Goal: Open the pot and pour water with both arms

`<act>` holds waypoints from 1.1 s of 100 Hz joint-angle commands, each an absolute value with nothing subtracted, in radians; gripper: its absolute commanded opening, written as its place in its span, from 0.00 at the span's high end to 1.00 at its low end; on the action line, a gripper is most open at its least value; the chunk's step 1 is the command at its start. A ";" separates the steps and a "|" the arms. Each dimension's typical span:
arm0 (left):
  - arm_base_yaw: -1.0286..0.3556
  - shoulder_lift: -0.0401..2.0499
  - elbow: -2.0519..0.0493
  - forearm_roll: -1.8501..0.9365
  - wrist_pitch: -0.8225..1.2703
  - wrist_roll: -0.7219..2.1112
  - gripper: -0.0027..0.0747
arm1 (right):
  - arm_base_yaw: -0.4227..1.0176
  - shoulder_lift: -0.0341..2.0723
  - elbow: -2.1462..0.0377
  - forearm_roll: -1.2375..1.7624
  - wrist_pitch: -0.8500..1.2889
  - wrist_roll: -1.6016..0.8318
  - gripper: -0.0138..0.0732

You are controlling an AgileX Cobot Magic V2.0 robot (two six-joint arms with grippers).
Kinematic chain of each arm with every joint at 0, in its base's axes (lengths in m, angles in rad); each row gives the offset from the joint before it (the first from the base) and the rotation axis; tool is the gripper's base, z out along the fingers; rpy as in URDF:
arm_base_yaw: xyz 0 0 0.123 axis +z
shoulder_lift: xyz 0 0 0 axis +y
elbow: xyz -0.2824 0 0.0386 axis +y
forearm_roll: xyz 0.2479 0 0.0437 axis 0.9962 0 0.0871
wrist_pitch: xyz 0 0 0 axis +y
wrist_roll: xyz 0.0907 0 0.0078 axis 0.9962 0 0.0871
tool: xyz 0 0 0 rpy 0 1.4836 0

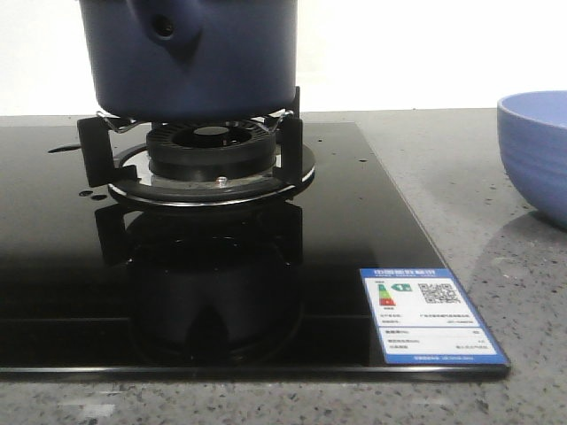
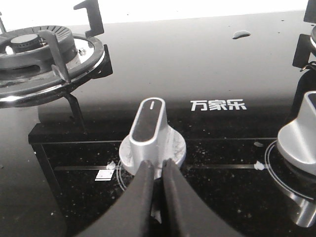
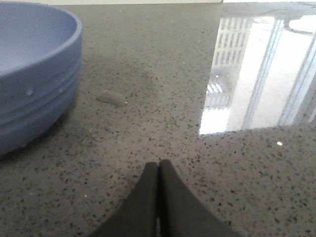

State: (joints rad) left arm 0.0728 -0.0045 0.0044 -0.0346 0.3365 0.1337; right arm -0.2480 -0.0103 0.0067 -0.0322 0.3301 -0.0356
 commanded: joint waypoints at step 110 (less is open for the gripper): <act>0.069 -0.032 0.031 -0.222 0.138 0.126 0.99 | -0.256 -0.027 0.033 0.016 -0.397 -0.039 0.92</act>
State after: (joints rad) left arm 0.0728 -0.0045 0.0044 -0.0821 0.3046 0.1337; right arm -0.2480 -0.0103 0.0067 0.0000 -0.1636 -0.0356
